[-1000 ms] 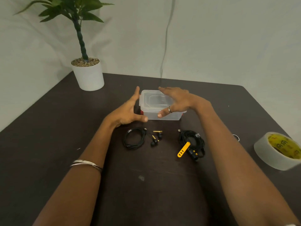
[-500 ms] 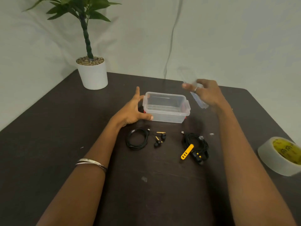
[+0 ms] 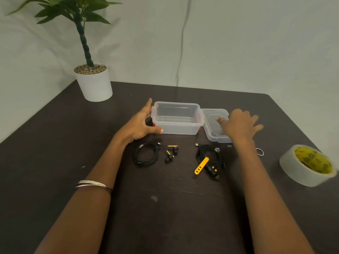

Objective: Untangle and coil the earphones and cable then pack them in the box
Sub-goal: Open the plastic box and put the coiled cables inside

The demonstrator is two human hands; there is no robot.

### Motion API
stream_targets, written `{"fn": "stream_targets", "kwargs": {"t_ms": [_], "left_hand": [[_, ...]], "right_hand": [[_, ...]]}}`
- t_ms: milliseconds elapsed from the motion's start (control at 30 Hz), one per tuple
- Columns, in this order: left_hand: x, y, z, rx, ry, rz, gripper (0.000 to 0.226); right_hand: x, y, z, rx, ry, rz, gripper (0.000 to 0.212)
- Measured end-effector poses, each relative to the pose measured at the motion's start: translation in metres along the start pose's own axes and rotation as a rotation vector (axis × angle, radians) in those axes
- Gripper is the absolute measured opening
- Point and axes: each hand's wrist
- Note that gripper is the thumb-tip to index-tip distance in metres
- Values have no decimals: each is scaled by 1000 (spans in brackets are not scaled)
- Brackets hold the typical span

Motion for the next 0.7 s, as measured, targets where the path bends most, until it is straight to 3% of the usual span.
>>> {"fn": "stream_targets", "kwargs": {"t_ms": [67, 167, 233, 300, 400, 467, 533, 633, 700], "left_hand": [[-2, -1, 0, 0, -4, -11, 117], [-3, -6, -1, 24, -12, 23, 112], [-5, -12, 1, 36, -25, 74, 104], [-8, -17, 4, 45, 6, 114, 95], [-8, -28, 14, 54, 215, 270, 72], [-8, -39, 22, 118, 422, 414, 44], [-11, -51, 30, 117, 552, 330, 25], [-8, -65, 35, -65, 731, -19, 26], [-1, -70, 34, -108, 831, -33, 29]], "right_hand": [[-14, 0, 7, -146, 212, -33, 38], [-37, -17, 18, -369, 558, -289, 10], [-43, -30, 24, -477, 522, -468, 5], [-38, -36, 28, -536, 329, -574, 18], [-22, -39, 29, -558, 182, -588, 41], [-16, -41, 27, -600, 172, -535, 41], [-12, -41, 25, -619, 162, -504, 36], [-11, -43, 24, -610, 159, -471, 31], [-13, -47, 23, -631, 165, -443, 27]]}}
Point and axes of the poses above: each hand's wrist, its own y-axis towards the middle knuckle, its own x-axis out of the palm, z = x × y, and after that the axes turned 3 degrees about x, right-handed
